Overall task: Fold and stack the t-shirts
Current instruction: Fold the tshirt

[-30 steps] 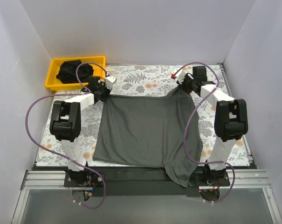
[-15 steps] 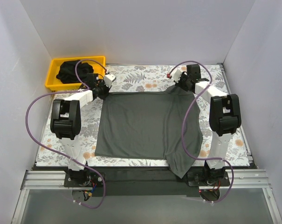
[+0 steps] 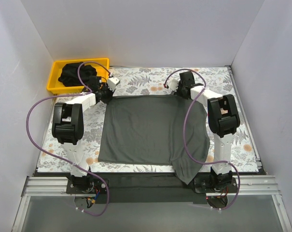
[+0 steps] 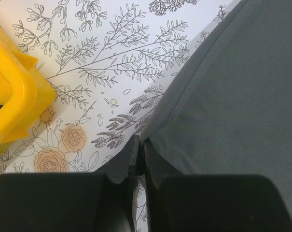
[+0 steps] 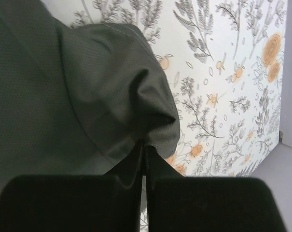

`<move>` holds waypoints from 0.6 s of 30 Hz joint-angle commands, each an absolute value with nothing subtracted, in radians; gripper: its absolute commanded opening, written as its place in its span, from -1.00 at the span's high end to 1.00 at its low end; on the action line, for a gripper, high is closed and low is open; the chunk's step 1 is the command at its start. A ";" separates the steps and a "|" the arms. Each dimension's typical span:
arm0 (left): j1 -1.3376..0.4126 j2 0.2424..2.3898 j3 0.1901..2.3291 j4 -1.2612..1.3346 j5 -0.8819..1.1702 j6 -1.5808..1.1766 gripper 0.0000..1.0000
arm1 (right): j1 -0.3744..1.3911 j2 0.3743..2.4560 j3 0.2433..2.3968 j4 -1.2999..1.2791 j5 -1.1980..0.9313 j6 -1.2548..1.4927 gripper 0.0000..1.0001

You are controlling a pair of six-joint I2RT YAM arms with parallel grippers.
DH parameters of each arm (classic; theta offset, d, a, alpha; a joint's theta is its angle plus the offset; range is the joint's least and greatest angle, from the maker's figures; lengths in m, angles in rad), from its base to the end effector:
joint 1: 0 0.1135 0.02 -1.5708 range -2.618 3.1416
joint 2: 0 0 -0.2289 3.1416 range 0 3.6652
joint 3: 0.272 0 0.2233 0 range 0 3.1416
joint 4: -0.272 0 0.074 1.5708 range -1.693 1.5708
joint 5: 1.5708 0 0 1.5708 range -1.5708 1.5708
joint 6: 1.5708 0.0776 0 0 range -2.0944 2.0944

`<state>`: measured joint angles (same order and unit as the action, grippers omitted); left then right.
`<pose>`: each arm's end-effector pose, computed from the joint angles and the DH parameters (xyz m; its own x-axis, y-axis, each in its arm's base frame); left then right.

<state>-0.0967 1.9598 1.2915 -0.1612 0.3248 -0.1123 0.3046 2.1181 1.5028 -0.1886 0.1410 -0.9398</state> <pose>0.4081 -0.0645 0.1303 -0.7638 -0.0326 -0.6446 0.2218 0.9246 -0.3096 0.4364 0.1258 0.1252 -0.2406 -0.9136 -0.3277 -0.6749 0.4001 -0.6200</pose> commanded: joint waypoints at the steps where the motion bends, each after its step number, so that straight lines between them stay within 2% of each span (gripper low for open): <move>1: -0.072 1.950 1.331 -0.170 0.370 -0.100 0.97 | 0.284 2.068 1.563 -0.227 0.158 -0.923 0.97; 8: -0.034 1.855 1.232 -0.143 0.494 0.044 0.99 | 0.272 1.918 1.494 -0.293 0.072 -0.920 0.97; 18: -0.017 1.727 1.063 -0.046 0.558 0.202 1.00 | 0.272 1.750 1.324 -0.327 0.031 -0.917 0.97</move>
